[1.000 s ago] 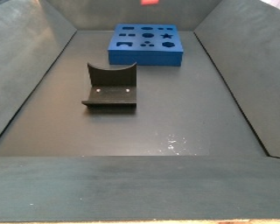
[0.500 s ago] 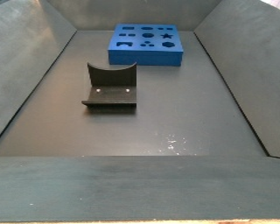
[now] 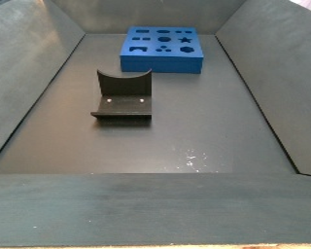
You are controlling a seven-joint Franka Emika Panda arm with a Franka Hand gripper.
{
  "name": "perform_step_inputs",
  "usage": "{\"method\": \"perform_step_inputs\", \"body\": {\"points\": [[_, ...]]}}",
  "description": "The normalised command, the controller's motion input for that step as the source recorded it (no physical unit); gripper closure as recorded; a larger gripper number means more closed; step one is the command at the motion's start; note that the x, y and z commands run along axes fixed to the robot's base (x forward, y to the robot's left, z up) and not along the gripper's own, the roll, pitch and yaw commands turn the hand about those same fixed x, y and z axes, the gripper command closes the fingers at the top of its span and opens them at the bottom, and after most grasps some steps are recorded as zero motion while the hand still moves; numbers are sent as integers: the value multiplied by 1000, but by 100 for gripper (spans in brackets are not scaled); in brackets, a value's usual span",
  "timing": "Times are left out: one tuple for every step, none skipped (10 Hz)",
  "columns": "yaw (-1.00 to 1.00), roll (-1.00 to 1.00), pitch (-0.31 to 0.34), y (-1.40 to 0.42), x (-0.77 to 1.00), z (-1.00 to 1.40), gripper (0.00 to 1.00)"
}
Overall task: Pick up the rectangle object. Move up. Place the rectangle object on the fixture. Regrasp the rectangle object. Move to above the board. Insert the rectangle object.
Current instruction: Insert the rectangle object.
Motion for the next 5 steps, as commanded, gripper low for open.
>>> {"method": "perform_step_inputs", "body": {"points": [[74,-217,-89,-200,331,-94,100],[66,-214,-97,-191,337,-111,100],[83,-206,-120,-177,329,-166,100],[103,-169,-157,-203,331,-197,100],[100,-140,-160,-249,354,-237,100]]}}
